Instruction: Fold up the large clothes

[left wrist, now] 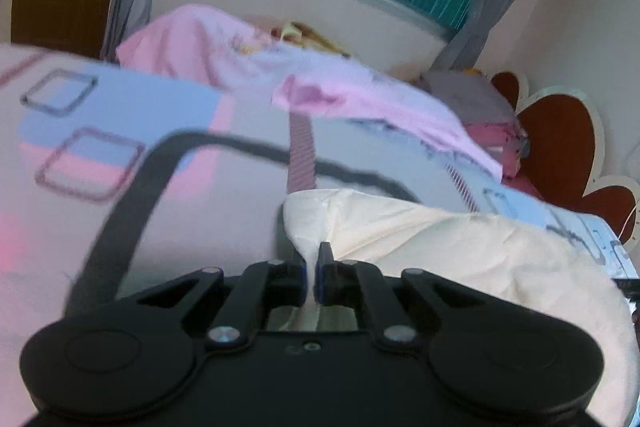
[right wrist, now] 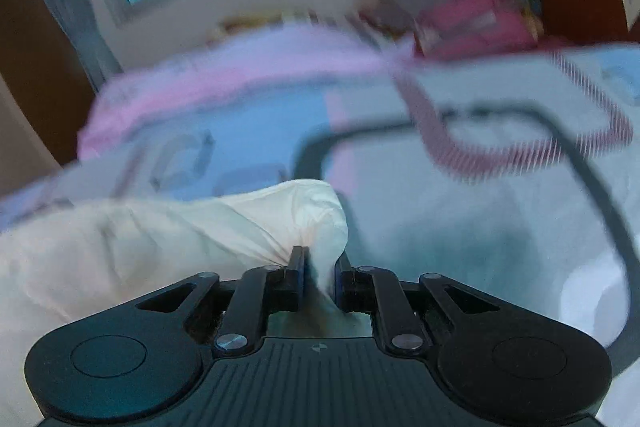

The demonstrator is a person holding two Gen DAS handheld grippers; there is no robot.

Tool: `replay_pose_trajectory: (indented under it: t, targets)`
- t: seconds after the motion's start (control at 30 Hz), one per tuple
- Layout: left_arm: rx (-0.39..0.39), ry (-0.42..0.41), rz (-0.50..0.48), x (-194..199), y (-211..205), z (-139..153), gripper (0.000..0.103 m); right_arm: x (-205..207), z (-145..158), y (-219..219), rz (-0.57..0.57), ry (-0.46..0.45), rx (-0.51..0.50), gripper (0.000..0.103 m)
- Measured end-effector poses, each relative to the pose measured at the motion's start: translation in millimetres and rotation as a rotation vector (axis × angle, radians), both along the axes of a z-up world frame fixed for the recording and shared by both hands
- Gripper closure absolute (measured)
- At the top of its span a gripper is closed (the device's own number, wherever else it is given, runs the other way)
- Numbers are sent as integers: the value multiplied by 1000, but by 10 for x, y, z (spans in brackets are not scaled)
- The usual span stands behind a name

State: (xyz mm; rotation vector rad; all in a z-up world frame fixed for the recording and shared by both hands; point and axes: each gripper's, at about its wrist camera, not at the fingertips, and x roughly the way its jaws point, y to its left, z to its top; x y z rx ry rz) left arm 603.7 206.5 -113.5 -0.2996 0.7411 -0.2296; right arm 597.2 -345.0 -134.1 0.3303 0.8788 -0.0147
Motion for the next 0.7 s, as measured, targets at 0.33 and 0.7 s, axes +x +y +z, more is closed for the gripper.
replay_pose_trajectory:
  t: [0.33, 0.7]
  targets:
    - [10, 24, 45, -41, 89, -60, 53, -74, 121, -34, -73, -9, -72, 29]
    - [35, -235, -16, -1046, -519, 637, 45, -904, 868, 826, 149, -329, -125, 50]
